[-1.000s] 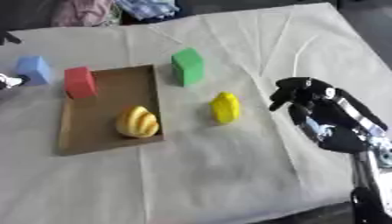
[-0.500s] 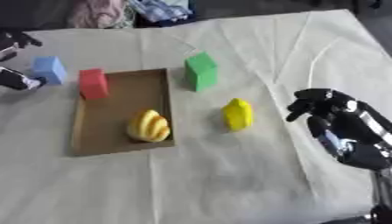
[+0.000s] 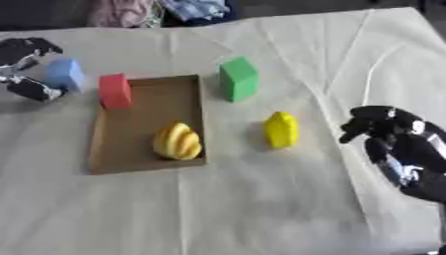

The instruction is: Pick up objects on the table and place them in the box.

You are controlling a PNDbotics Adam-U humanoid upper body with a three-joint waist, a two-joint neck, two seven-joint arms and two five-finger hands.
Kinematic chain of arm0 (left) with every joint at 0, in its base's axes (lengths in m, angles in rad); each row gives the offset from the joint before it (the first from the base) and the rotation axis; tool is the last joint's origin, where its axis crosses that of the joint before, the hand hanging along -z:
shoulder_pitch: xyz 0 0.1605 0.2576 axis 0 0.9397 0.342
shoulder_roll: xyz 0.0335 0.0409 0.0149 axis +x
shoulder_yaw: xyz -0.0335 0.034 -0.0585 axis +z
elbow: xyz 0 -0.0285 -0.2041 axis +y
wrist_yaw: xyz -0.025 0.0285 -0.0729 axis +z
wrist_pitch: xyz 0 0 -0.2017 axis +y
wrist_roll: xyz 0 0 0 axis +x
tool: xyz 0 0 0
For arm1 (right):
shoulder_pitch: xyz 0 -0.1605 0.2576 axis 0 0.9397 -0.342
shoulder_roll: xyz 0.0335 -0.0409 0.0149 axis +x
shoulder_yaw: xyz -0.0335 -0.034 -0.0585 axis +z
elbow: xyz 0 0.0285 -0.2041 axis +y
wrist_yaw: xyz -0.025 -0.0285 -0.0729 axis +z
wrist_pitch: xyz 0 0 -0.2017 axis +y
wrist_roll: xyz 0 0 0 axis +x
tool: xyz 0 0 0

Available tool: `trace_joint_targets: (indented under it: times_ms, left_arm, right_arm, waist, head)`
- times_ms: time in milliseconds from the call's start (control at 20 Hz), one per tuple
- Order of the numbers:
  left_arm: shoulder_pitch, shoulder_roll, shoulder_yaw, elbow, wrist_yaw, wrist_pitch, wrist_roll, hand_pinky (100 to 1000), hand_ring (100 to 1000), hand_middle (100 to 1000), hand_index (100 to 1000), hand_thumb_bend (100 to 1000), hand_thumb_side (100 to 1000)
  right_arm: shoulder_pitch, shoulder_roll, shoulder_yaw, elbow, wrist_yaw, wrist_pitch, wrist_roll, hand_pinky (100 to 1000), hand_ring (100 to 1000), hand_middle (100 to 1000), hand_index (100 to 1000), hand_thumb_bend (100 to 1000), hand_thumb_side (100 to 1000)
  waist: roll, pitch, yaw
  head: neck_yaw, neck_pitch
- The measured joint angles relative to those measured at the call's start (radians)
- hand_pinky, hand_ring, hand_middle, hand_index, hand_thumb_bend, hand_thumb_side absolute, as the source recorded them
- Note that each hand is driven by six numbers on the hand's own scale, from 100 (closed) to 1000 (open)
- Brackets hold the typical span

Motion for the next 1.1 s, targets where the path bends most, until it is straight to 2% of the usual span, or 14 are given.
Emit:
trace_joint_targets:
  times_ms: [200,350,550,700,900,1100]
  left_arm:
    - [-0.009,-0.005,-0.001,0.005,0.0,0.002,0.002,693,572,560,753,349,141]
    - [-0.008,-0.006,-0.001,0.004,-0.005,0.008,0.022,650,510,485,694,320,134]
    - [0.005,-0.008,-0.001,-0.012,-0.004,0.012,0.063,627,486,452,663,293,131]
    - [0.028,0.004,-0.001,-0.065,0.016,0.008,0.07,629,487,452,664,278,129]
    - [0.075,0.041,0.005,-0.224,0.06,-0.005,0.05,634,490,456,670,278,123]
    - [0.132,0.072,0.013,-0.42,0.102,0.0,0.005,640,499,465,677,295,132]
  right_arm:
    - [-0.002,0.0,0.002,0.0,0.0,0.0,0.0,841,642,652,825,100,385]
    - [-0.002,0.0,0.004,0.0,0.0,0.0,0.0,841,642,652,825,100,385]
    - [0.002,0.0,0.004,0.0,0.0,0.002,0.002,841,642,652,825,100,390]
    - [0.004,0.0,0.004,0.0,0.0,0.003,0.003,841,642,652,825,100,392]
    - [0.016,0.0,0.003,0.0,0.001,0.006,0.002,840,642,653,825,100,399]
    - [0.027,0.0,-0.002,0.0,0.001,0.009,-0.001,840,643,653,824,100,401]
  waist:
    - [0.0,0.0,-0.002]
    - [0.001,0.0,-0.002]
    - [0.001,0.0,0.005]
    - [0.001,-0.001,0.019]
    - [0.003,-0.002,0.041]
    - [0.005,-0.02,0.058]
  head:
    - [0.003,0.0]
    - [0.006,0.0]
    - [0.008,0.0]
    - [0.008,0.0]
    - [0.009,0.002]
    - [0.009,0.01]
